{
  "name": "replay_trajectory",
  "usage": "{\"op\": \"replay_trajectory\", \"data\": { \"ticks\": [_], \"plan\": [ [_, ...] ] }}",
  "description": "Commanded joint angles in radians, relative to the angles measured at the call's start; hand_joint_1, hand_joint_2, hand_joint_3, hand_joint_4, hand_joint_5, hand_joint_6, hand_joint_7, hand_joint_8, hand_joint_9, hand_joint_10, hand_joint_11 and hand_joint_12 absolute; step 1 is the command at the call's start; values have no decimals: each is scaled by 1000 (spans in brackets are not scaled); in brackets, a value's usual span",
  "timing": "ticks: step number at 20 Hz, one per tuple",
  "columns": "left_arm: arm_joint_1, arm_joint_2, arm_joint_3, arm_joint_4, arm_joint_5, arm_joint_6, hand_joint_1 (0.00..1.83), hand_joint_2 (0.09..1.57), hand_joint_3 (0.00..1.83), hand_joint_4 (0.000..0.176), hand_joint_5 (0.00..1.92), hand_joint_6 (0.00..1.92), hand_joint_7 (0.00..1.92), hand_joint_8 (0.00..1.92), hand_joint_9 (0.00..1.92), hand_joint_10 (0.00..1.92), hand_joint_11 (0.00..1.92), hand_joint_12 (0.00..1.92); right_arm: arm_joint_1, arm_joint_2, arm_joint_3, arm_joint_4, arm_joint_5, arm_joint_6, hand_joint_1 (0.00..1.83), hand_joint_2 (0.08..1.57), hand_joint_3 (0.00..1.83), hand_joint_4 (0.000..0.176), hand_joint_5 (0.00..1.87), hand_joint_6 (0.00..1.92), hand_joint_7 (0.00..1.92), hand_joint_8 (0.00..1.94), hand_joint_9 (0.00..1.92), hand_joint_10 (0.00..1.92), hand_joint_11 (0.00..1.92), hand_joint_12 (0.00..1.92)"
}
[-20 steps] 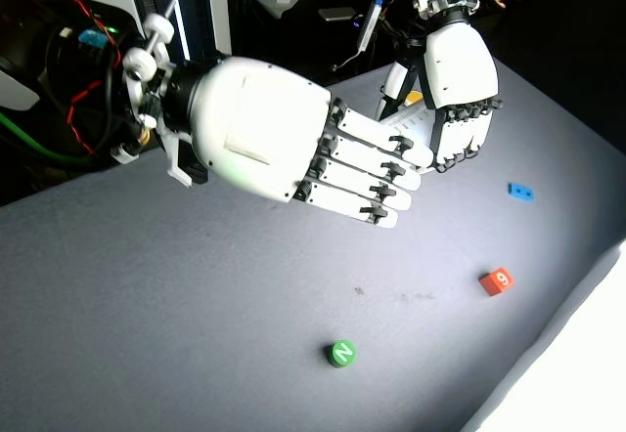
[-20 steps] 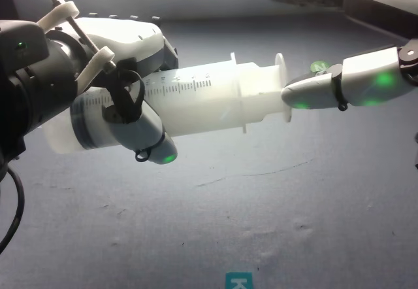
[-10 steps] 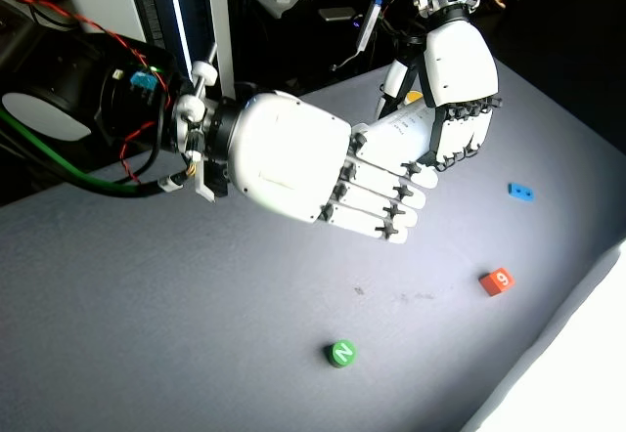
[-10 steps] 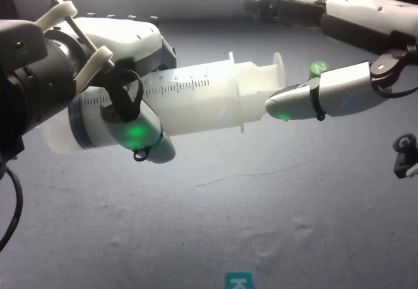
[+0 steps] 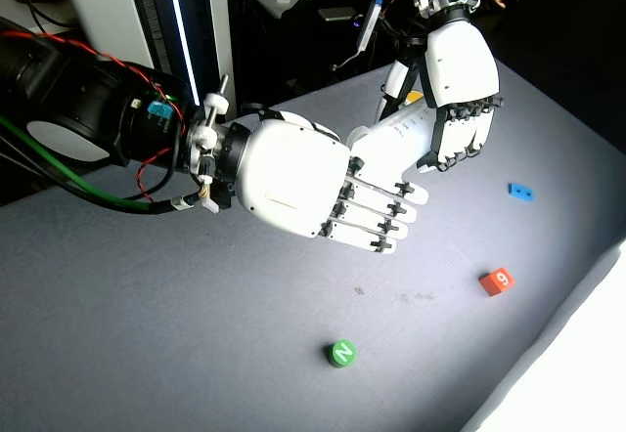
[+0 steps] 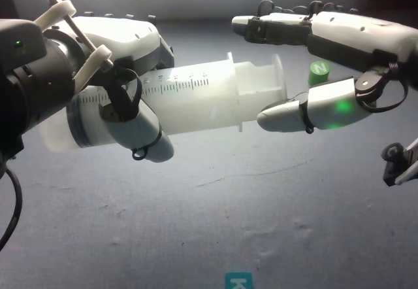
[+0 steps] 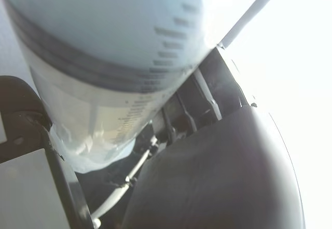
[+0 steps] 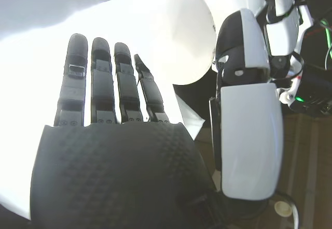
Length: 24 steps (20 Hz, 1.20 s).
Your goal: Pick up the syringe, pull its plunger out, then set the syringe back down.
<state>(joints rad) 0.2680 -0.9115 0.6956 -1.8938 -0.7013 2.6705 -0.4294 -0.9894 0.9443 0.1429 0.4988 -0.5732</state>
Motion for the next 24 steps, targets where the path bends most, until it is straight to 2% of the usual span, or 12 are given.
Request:
{"op": "replay_trajectory", "data": {
  "ticks": [1, 2, 4, 6, 7, 9, 10, 11, 12, 13, 17, 24],
  "plan": [
    [-14, 4, 0, 62, 18, 4, 1212, 1147, 0, 0, 921, 985, 925, 1220, 844, 926, 584, 1270, 0, 1, 5, 0, 129, 4, 838, 1127, 0, 0, 233, 87, 314, 116, 298, 271, 0, 971],
    [-14, 4, 0, 62, 17, 4, 1214, 1141, 0, 0, 935, 975, 934, 1196, 859, 926, 605, 1254, -5, -4, 10, 0, 131, 4, 875, 1134, 0, 0, 227, 262, 292, 316, 216, 647, 0, 1205],
    [-14, 4, 0, 62, 16, 4, 1210, 1143, 1, 0, 930, 997, 929, 1189, 858, 910, 606, 1223, -12, -12, 16, 0, 135, 4, 854, 1145, 0, 0, 14, 986, 86, 999, 146, 1104, 58, 1413],
    [-14, 4, 0, 62, 16, 4, 1202, 1161, 0, 0, 890, 1046, 902, 1241, 826, 931, 565, 1278, -13, -19, 21, 0, 143, 4, 823, 1189, 6, 0, 0, 1055, 5, 1404, 98, 1500, 100, 1611],
    [-14, 4, 0, 62, 16, 4, 1210, 1150, 0, 0, 920, 994, 918, 1224, 842, 932, 592, 1262, -12, -22, 23, 0, 147, 4, 797, 1197, 3, 0, 17, 1240, 133, 1400, 227, 1494, 216, 1617],
    [-14, 4, 0, 62, 16, 5, 1213, 1150, 0, 0, 926, 973, 912, 1246, 844, 927, 606, 1214, -12, -25, 25, 0, 147, 4, 857, 1223, 3, 0, 275, 1165, 374, 1279, 402, 1386, 333, 1581],
    [-14, 4, 0, 62, 16, 5, 1209, 1157, 2, 0, 909, 996, 896, 1272, 836, 936, 598, 1225, -13, -25, 25, 0, 147, 4, 889, 1342, 7, 0, 475, 1558, 381, 1278, 397, 1407, 317, 1623],
    [-14, 4, 0, 62, 16, 5, 1209, 1157, 2, 0, 909, 996, 896, 1272, 836, 936, 598, 1225, -13, -25, 26, 0, 145, 3, 889, 1342, 7, 0, 475, 1558, 381, 1278, 397, 1407, 317, 1623],
    [-14, 4, 0, 62, 16, 5, 1215, 1143, 0, 0, 948, 948, 921, 1225, 856, 923, 616, 1215, -14, -25, 27, 0, 142, 2, 1061, 1339, 3, 0, 516, 1558, 633, 1516, 512, 1375, 453, 1612],
    [-14, 4, 0, 62, 16, 5, 1216, 1141, 0, 0, 945, 951, 932, 1209, 859, 921, 619, 1212, -14, -24, 29, 0, 138, 1, 1103, 1316, 1, 0, 561, 1488, 689, 1549, 572, 1343, 517, 1580],
    [-15, 4, 0, 61, 16, 4, 1213, 1148, 0, 0, 937, 957, 911, 1244, 840, 915, 595, 1217, -20, -9, 35, 12, 112, 1, 1151, 1293, 0, 0, 617, 1360, 740, 1580, 689, 1294, 623, 1460],
    [-18, 4, 1, 61, 12, 4, 1211, 1152, 2, 0, 913, 983, 913, 1249, 833, 925, 593, 1223, -15, 49, 34, 17, 80, 0, 1148, 1299, 0, 0, 596, 1386, 739, 1583, 658, 1339, 589, 1487]
  ]
}}
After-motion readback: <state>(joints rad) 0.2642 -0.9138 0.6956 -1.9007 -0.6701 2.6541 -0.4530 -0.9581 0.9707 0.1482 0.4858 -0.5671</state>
